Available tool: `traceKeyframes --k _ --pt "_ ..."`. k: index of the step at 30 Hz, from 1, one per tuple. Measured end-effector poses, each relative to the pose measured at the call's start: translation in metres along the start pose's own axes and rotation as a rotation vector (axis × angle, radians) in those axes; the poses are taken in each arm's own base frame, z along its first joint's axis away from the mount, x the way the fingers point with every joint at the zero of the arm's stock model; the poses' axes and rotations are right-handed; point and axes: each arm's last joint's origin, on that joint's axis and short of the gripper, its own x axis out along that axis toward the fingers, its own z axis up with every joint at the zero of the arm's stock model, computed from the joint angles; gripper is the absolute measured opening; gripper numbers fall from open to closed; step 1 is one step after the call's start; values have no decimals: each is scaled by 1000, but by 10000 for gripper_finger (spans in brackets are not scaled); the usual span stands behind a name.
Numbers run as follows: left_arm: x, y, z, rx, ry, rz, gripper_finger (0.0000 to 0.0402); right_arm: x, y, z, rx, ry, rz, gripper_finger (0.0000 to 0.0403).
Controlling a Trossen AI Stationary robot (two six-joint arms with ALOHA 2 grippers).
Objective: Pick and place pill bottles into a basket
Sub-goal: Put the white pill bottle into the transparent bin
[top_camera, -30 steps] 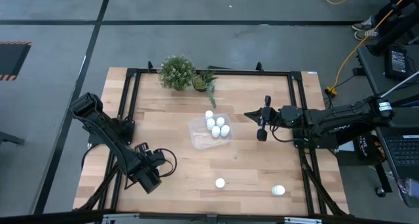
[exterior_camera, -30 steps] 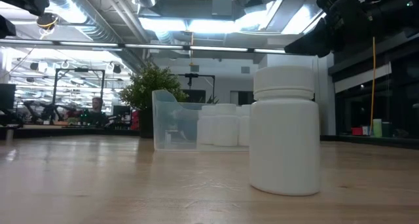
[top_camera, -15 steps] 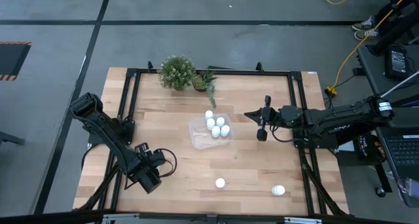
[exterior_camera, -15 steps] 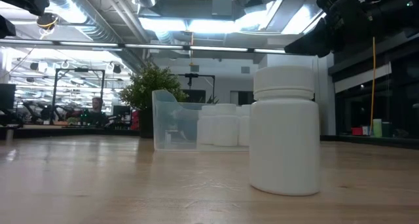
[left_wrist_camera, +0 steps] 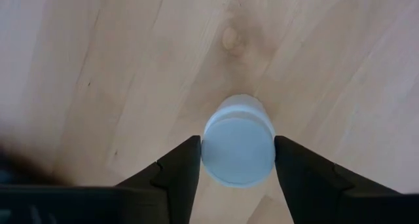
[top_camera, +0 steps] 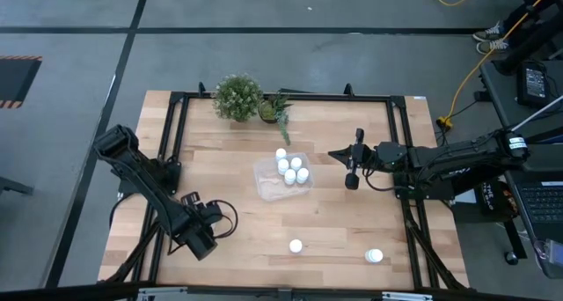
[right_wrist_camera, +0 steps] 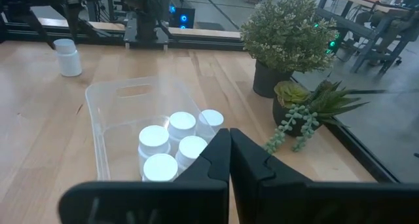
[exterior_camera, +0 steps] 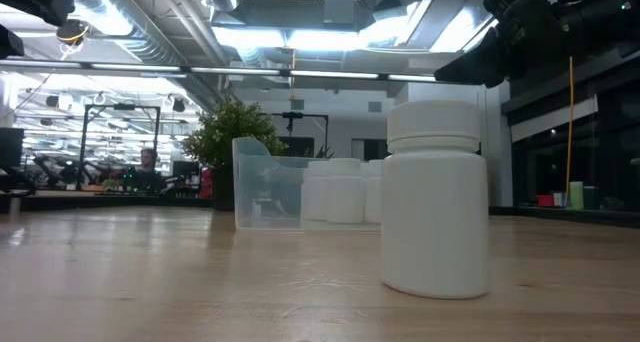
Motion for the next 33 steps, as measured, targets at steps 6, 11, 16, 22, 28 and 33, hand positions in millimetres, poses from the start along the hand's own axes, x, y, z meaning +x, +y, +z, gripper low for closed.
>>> traceKeyframes --k 6,11,16,22,28,33 --pt "6 -4 -1 58 26 30 156 0 0 0 0 0 0 5" --pt "8 -4 -1 61 14 39 155 0 0 0 0 0 0 5" --pt "5 -4 0 60 17 29 154 0 0 0 0 0 0 5" --pt "-13 -5 5 64 -12 -9 154 0 0 0 0 0 0 5" --pt "-27 -2 12 79 -30 30 154 0 0 0 0 -1 0 5" --pt "-34 1 22 97 -29 54 154 0 0 0 1 -4 -1 5"
